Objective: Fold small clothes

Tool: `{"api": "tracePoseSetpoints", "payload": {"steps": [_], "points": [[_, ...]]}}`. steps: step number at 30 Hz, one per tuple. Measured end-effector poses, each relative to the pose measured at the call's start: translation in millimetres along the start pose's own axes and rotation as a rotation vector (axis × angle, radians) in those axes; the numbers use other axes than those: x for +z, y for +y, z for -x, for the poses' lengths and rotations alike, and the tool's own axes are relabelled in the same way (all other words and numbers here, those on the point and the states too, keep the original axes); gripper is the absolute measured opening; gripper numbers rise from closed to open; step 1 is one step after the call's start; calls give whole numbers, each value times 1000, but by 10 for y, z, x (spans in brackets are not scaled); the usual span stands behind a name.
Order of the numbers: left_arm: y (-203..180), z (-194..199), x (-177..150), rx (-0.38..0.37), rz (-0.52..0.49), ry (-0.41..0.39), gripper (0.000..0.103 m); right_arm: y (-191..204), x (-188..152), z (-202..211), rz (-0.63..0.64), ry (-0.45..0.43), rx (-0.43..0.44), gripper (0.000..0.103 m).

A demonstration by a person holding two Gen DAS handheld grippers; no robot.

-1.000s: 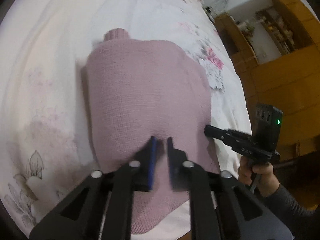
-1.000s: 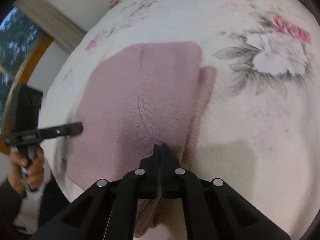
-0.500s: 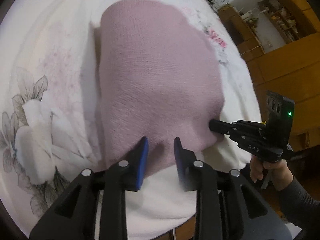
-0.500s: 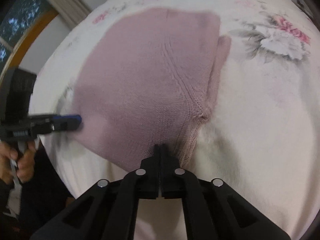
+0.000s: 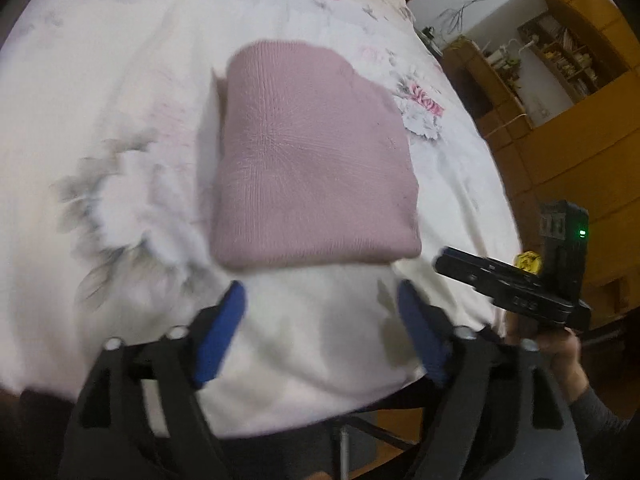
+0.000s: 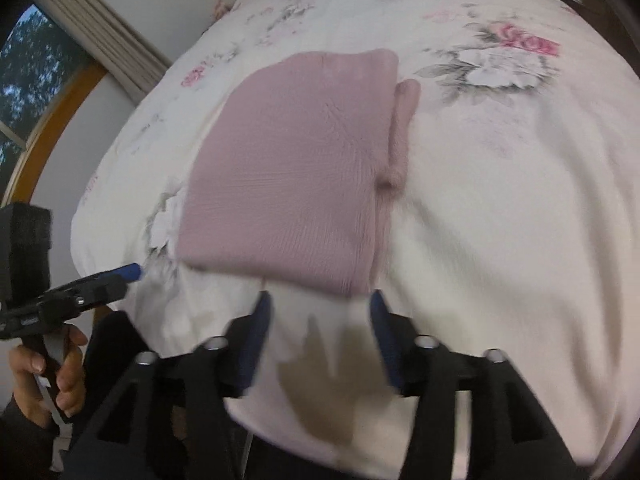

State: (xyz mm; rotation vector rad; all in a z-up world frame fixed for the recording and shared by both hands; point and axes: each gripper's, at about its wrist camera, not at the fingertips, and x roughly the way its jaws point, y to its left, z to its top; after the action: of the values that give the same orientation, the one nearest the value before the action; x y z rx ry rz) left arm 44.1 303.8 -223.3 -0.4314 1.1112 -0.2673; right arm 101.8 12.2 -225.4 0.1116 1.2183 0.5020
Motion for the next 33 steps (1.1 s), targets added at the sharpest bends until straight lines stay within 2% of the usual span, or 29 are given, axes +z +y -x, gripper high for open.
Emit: {"api": "tracePoseSetpoints", "payload": {"steps": [2,5,8,11,15,19,21,23,30,33], "points": [[-165,237,-158,98,-64,-45,95,26,-209,142,-4,-15,-29,74],[-406,555,-342,228,-159,-112,99,80,-455,410,-1,-48,-77,89],[-496,935,-456,319,-171,-186,99,266,-548,580,14,-76,-180,96],[-558,1255,-486,358,-122,-229,99,479,-586,879,40,-141,-292,99],[-756,1683,-516,375,-120,-268,99,774,-551,1337,66,-248,-375,99],[-964,1972,-477,360,-135,-212,100,1025,-478,1650,131,-203,-327,99],[-1067,2113,-476,342,-156,-185,100,1141,-478,1864,139,-237,-322,99],[-1135,2212,-509,343,-159,-192,100,1222,-478,2018,143,-253,-329,99],[-1337,2292,-713,372,-211,-201,100,1412,-580,2375,137,-306,-371,99],[-1360,2305,-768,351,-201,-199,100,1463,-647,2454,142,-326,-394,99]]}}
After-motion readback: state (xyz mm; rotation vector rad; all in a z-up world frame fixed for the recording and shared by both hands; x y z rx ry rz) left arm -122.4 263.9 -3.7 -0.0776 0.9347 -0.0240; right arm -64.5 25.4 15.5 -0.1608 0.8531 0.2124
